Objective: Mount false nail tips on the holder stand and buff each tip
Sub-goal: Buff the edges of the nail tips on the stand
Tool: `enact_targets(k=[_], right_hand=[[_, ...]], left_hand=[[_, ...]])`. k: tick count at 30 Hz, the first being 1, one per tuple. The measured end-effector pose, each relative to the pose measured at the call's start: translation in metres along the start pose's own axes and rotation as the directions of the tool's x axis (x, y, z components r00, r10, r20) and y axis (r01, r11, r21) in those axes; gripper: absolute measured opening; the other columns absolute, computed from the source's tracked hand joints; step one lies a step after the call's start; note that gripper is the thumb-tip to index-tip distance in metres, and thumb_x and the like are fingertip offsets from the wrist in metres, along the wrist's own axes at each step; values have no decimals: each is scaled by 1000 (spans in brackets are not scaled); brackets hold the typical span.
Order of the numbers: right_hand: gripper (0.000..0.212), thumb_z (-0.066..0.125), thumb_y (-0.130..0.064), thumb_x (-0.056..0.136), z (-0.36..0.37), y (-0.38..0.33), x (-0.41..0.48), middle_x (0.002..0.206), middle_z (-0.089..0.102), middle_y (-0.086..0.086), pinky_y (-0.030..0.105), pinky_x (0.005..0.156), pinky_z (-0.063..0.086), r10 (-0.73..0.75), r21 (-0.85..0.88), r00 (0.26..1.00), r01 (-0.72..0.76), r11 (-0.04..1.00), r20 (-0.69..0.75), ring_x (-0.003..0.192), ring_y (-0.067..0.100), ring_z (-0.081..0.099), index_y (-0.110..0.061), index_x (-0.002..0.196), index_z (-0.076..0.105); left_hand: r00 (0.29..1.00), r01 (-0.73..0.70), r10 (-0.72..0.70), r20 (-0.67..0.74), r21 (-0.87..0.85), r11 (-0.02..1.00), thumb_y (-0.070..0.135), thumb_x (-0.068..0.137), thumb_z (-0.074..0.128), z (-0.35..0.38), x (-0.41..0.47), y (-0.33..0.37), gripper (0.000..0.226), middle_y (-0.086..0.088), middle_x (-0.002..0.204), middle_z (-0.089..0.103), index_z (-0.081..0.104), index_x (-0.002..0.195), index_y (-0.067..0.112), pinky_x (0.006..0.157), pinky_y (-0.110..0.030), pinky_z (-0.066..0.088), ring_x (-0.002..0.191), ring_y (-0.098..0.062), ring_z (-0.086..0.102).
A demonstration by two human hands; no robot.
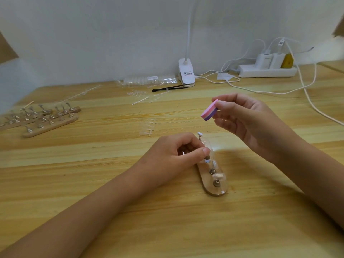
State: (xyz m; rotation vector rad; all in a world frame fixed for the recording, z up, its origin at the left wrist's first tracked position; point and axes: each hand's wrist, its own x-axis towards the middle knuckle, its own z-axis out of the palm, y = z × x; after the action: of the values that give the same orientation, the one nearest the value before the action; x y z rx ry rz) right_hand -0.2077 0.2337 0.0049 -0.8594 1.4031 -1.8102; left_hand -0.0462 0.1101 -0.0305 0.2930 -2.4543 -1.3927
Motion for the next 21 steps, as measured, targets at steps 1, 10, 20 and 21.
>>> enact_targets(k=[1, 10, 20, 21], right_hand=[[26, 67, -19, 80, 0, 0, 0, 93, 68, 5, 16, 69, 54, 0, -1, 1000, 0, 1000, 1, 80, 9, 67, -10, 105, 67], [25, 68, -21, 80, -3, 1, 2, 99, 68, 9, 18, 71, 54, -12, 7, 1000, 12, 1000, 9, 84, 11, 67, -13, 103, 68], [28, 69, -22, 79, -3, 1, 2, 95, 70, 5, 17, 69, 54, -7, -6, 1000, 7, 1000, 15, 85, 11, 68, -12, 105, 68], [29, 69, -22, 78, -3, 1, 2, 96, 70, 5, 17, 69, 54, -5, -7, 1000, 5, 1000, 16, 85, 12, 68, -12, 105, 68]], left_hand=[[1000, -10, 10, -2, 14, 1000, 30, 94, 66, 0, 0, 0, 9, 20, 77, 69, 71, 88, 27, 68, -16, 47, 72, -1, 61], [991, -121, 130, -17, 276, 954, 28, 92, 69, -3, 0, -2, 9, 10, 79, 67, 71, 86, 22, 64, -22, 47, 74, -11, 59], [984, -154, 177, -9, 449, 880, 41, 81, 70, -2, 1, -3, 20, 14, 88, 55, 57, 79, 27, 76, -21, 43, 90, 0, 48], [987, -136, 161, -20, 441, 887, 45, 79, 69, -1, 1, -4, 23, 15, 90, 53, 53, 79, 28, 78, -19, 41, 93, -1, 47]])
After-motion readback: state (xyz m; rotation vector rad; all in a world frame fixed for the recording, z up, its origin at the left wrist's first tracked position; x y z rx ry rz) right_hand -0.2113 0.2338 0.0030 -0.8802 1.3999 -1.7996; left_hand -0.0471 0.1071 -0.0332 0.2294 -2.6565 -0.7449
